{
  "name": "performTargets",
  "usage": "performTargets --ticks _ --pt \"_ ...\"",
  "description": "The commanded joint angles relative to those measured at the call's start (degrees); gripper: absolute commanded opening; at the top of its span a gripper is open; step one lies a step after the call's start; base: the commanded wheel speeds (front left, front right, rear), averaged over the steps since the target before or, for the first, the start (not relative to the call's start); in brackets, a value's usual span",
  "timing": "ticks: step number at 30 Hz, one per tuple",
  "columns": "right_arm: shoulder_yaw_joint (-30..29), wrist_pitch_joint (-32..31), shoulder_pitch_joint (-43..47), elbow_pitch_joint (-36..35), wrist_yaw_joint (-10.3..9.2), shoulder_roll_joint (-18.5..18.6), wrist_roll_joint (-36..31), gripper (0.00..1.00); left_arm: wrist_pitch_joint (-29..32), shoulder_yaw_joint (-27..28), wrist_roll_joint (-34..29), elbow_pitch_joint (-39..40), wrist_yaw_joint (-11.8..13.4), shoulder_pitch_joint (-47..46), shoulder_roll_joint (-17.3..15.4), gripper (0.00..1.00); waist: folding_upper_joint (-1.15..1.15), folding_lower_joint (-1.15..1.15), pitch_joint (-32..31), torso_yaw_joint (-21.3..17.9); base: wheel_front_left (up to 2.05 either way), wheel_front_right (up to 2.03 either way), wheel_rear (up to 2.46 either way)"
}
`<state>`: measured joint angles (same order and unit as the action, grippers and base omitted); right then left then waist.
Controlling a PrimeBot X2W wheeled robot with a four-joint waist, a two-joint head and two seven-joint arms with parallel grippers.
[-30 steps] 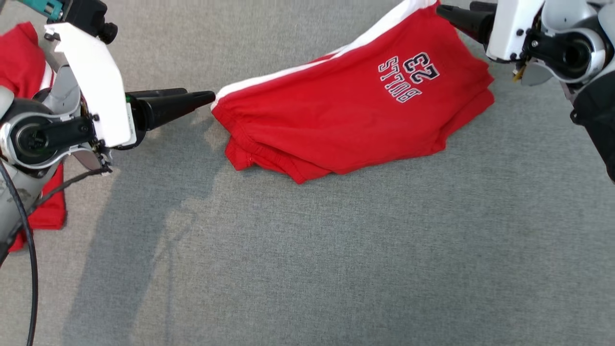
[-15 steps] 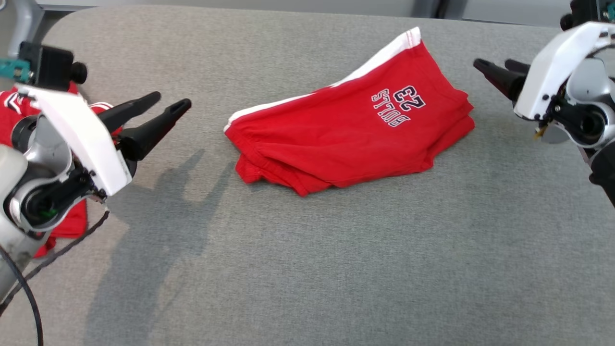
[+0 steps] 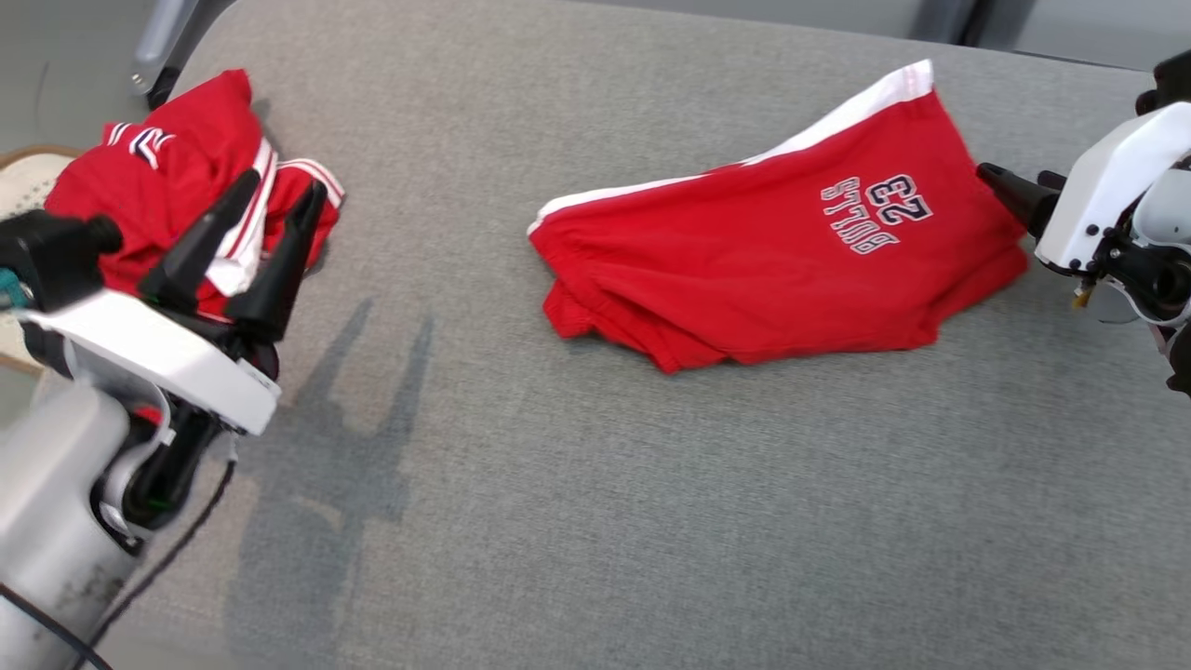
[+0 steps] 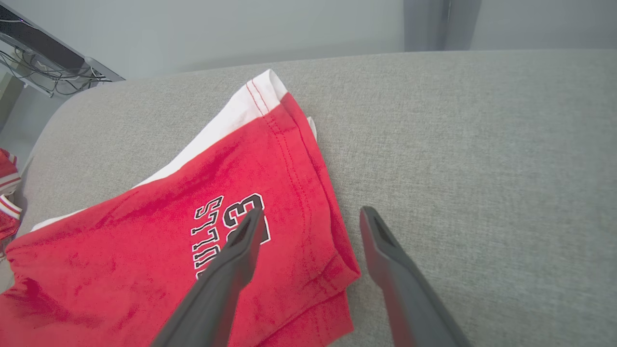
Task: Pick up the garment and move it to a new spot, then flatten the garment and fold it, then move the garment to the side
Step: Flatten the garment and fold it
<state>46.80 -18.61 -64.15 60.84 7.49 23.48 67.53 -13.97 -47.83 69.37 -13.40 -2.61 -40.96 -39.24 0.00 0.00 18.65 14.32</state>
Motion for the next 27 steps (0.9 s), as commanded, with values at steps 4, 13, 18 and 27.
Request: performTargets --ticks 4,13,18,27 --pt "0.4 1.04 -0.25 2.68 0.02 0.6 -0.51 1.0 -1.21 5.02 -2.58 1.42 1.84 5.21 2.43 1.0 0.0 0.0 0.77 2.33 0.0 0.0 0.0" --pt "0.38 1.51 0.13 7.38 0.02 0.96 0.03 1.0 -1.21 18.14 -7.92 4.63 -0.92 19.86 12.0 1.0 0.0 0.0 1.69 4.23 0.0 0.0 0.0" --pt "0.48 -0.72 0.22 9.73 0.01 -0.17 0.53 1.0 -1.22 19.95 -10.54 3.9 -2.69 21.94 15.74 1.0 0.0 0.0 2.7 4.53 0.0 0.0 0.0" --pt "0.2 -4.83 1.3 10.1 0.08 -3.39 2.49 0.71 -1.23 21.17 -13.54 1.78 -4.14 21.35 18.58 1.0 0.0 0.0 3.71 4.91 0.0 0.0 0.0"
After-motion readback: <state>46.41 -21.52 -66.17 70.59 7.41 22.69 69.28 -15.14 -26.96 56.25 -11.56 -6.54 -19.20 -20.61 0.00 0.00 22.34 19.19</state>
